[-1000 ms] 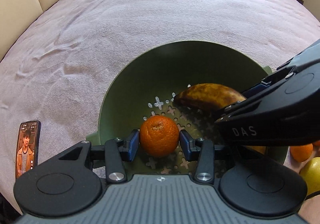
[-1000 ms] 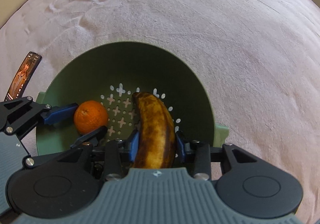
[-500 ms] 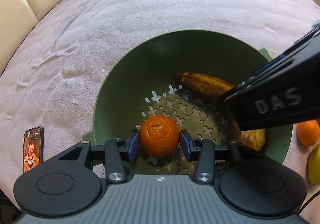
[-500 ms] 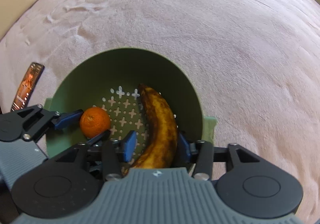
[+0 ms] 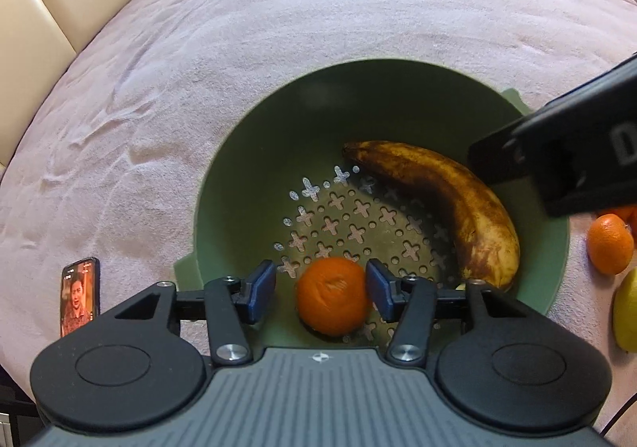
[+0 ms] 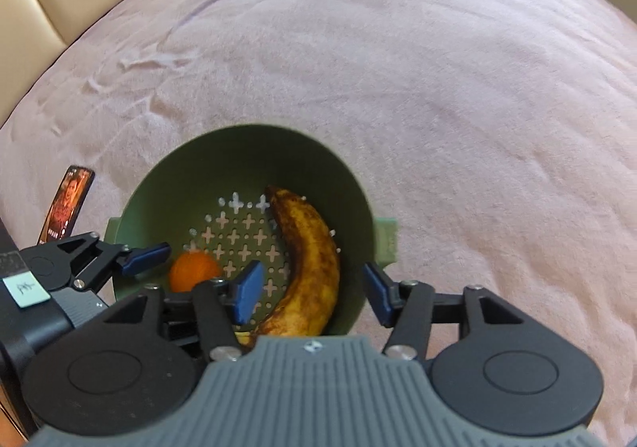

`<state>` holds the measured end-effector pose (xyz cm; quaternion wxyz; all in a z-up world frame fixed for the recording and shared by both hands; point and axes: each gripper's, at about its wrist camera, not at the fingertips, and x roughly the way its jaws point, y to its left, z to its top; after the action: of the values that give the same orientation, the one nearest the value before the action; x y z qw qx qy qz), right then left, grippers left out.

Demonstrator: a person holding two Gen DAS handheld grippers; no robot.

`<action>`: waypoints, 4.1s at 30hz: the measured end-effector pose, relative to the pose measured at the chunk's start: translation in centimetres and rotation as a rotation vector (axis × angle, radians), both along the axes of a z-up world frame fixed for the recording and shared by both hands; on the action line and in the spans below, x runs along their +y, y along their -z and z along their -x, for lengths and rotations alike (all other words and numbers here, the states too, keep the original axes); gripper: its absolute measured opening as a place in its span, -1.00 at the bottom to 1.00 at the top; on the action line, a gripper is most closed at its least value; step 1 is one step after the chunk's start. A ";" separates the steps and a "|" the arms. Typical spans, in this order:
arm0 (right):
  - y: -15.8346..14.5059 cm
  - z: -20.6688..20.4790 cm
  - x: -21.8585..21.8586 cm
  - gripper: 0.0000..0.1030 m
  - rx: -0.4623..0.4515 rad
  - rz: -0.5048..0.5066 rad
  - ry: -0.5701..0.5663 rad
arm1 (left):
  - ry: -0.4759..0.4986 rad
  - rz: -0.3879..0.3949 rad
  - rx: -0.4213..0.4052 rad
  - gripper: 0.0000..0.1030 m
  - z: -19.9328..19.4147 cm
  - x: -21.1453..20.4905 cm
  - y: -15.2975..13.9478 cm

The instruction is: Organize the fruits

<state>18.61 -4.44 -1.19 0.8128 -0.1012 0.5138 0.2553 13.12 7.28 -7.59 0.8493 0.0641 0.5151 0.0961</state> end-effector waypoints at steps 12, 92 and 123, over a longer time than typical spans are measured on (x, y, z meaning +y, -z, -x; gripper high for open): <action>-3.9 5.5 -8.5 0.22 -0.133 -0.105 0.233 | 0.037 0.072 -0.190 0.26 2.6 -1.5 -5.5; 7.1 6.7 -24.7 0.25 -0.064 -0.242 0.777 | 0.428 0.454 0.022 0.44 2.3 -16.1 1.0; 8.3 5.8 -26.2 0.26 0.003 -0.338 0.884 | 0.321 0.519 -0.073 0.44 2.0 -13.7 -1.2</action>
<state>12.86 -30.62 -9.51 0.8479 0.2614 0.4600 -0.0349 11.13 -6.38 -6.40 0.8597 -0.0778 0.4747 -0.1719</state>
